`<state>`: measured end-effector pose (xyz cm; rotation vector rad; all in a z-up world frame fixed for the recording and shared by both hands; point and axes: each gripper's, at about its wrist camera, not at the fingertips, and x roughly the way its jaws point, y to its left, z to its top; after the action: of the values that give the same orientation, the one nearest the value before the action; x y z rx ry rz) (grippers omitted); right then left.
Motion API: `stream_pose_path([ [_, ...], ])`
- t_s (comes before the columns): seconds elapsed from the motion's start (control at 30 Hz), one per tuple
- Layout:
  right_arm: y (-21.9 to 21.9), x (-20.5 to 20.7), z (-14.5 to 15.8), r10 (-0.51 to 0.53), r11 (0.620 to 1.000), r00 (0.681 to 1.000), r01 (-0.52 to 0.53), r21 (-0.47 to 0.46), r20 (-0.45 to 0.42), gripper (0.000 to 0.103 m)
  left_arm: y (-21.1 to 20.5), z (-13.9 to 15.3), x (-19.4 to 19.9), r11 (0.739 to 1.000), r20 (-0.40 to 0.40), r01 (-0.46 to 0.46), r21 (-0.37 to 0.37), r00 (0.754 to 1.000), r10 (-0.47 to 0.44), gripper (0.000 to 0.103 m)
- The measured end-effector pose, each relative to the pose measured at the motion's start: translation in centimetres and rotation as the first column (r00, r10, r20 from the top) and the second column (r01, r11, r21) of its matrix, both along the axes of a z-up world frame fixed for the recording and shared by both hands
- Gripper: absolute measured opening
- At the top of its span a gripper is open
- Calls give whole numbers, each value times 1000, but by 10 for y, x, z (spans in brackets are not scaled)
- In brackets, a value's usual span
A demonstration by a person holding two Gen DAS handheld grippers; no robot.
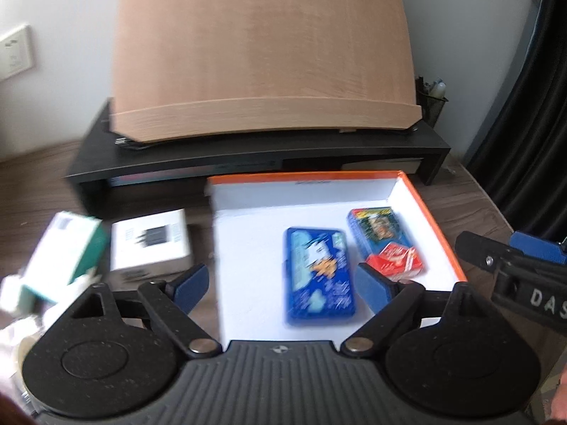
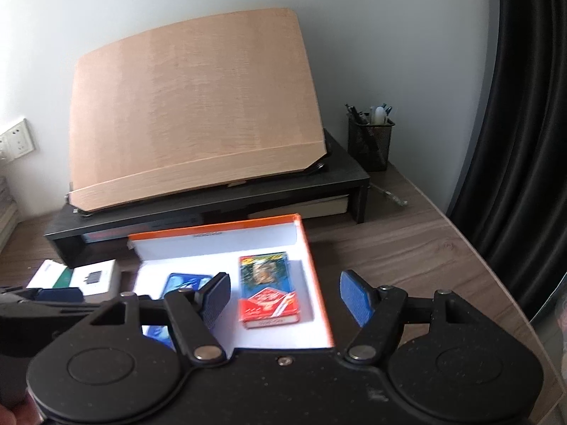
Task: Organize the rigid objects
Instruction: 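Lower both boxes into the white box and open both tools, then move the left tool to the white pill bottle and grasp it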
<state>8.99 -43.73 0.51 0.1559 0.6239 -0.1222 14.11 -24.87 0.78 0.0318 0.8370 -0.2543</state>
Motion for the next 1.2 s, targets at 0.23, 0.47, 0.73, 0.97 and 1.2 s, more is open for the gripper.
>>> stream_pose_path([
  [0.23, 42, -15, 0, 87, 996, 996, -87, 24, -16, 82, 47, 9, -40, 996, 12, -91, 2, 996, 91, 94],
  [0.47, 91, -27, -4, 197, 980, 980, -197, 19, -35, 82, 97, 6, -72, 982, 4, -189, -10, 982, 189, 94],
  [0.73, 133, -37, -8, 288, 958, 956, -288, 15, -49, 82, 146, -1, -113, 969, 20, -248, -1, 969, 248, 94],
  [0.97, 152, -44, -11, 324, 946, 944, -324, 14, -58, 82, 181, -24, -139, 963, -9, -266, 38, 964, 267, 93],
  [1.2, 166, -49, -15, 338, 941, 938, -337, 15, -74, 82, 196, -43, -138, 969, -28, -243, 52, 969, 244, 81],
])
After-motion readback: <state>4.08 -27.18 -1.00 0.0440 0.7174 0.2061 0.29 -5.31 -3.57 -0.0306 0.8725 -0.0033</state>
